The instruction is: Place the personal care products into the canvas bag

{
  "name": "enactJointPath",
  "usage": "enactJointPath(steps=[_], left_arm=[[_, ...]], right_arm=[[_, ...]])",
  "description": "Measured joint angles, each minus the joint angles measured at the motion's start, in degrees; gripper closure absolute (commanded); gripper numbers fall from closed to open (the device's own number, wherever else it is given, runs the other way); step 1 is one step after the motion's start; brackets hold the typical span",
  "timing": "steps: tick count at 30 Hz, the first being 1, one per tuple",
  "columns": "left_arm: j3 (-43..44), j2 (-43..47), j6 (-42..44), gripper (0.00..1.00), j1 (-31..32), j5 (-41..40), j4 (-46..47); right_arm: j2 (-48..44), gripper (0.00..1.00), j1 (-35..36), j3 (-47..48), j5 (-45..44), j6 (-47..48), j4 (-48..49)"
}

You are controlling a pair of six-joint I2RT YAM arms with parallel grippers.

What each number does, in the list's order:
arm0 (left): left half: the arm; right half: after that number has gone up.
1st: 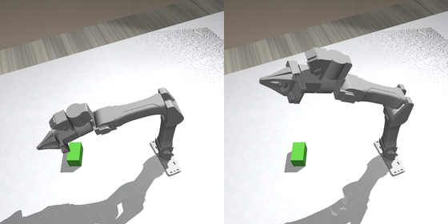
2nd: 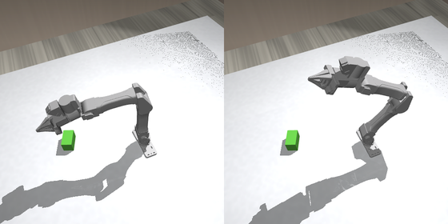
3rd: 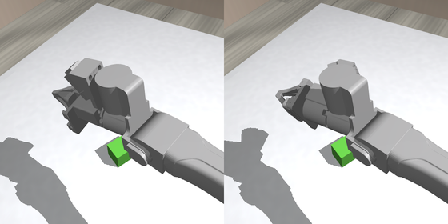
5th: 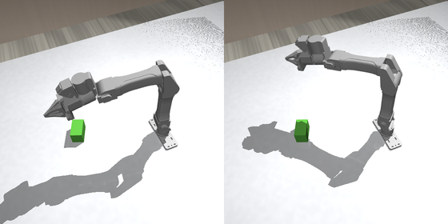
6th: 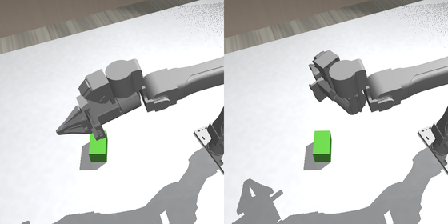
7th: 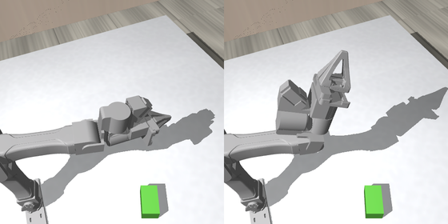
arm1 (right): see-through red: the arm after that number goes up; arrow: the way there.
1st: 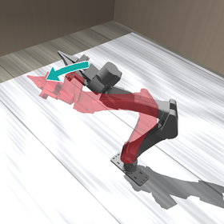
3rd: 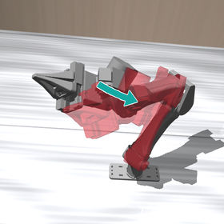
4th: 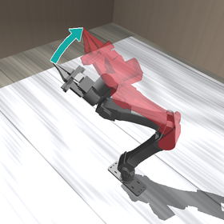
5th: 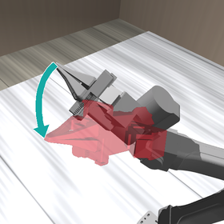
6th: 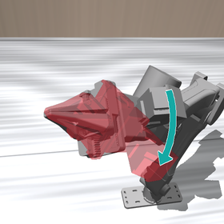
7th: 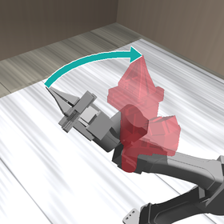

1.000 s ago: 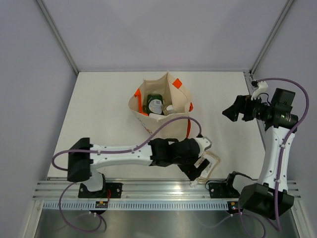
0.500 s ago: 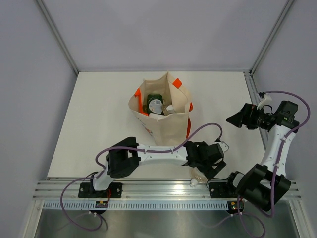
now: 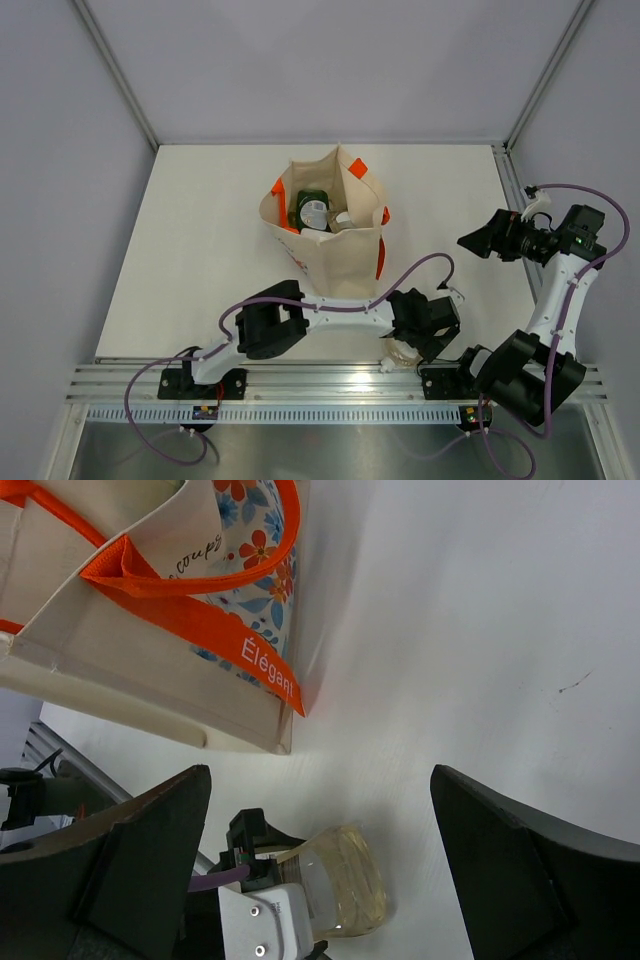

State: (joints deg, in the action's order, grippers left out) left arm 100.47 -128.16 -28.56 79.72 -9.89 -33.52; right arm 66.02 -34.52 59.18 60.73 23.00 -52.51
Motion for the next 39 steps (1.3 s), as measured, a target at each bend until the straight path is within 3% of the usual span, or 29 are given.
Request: enactJointPath(steps=[1, 4, 5, 8, 9, 15, 26, 39], left_arm=[[0.59, -0.44, 0.00, 0.02, 0.00, -0.61, 0.07], [1.70, -1.40, 0.00, 0.20, -0.02, -2.45, 0.26], [1.73, -1.46, -0.02, 0.37, -0.04, -2.67, 0.37], [1.64, -1.46, -0.22, 0.73, -0.24, -2.95, 0.44], [1.31, -1.44, -0.20, 0.98, -0.33, -2.99, 0.85], [-7.67, 3.80, -0.15, 1.00, -1.44, -0.87, 7.06], [-38.36, 24.02, -5.18, 1.00, -5.46, 20.41, 23.82], [-56.39, 28.44, -20.52, 1.00, -10.10, 38.84, 50.40]], right_arm=[[0.00, 0.00, 0.00, 0.00, 0.04, 0.02, -0.09], [-0.02, 0.00, 0.00, 0.00, 0.28, 0.07, -0.22], [-0.04, 0.00, 0.00, 0.00, 0.28, 0.11, -0.24], [-0.11, 0.00, 0.00, 0.00, 0.31, 0.17, -0.28], [-0.13, 0.01, 0.00, 0.00, 0.31, 0.17, -0.28], [-0.17, 0.00, 0.00, 0.00, 0.31, 0.17, -0.28], [-0.31, 0.00, -0.04, 0.00, 0.31, 0.17, -0.28], [-0.33, 0.01, -0.04, 0.00, 0.31, 0.15, -0.28]])
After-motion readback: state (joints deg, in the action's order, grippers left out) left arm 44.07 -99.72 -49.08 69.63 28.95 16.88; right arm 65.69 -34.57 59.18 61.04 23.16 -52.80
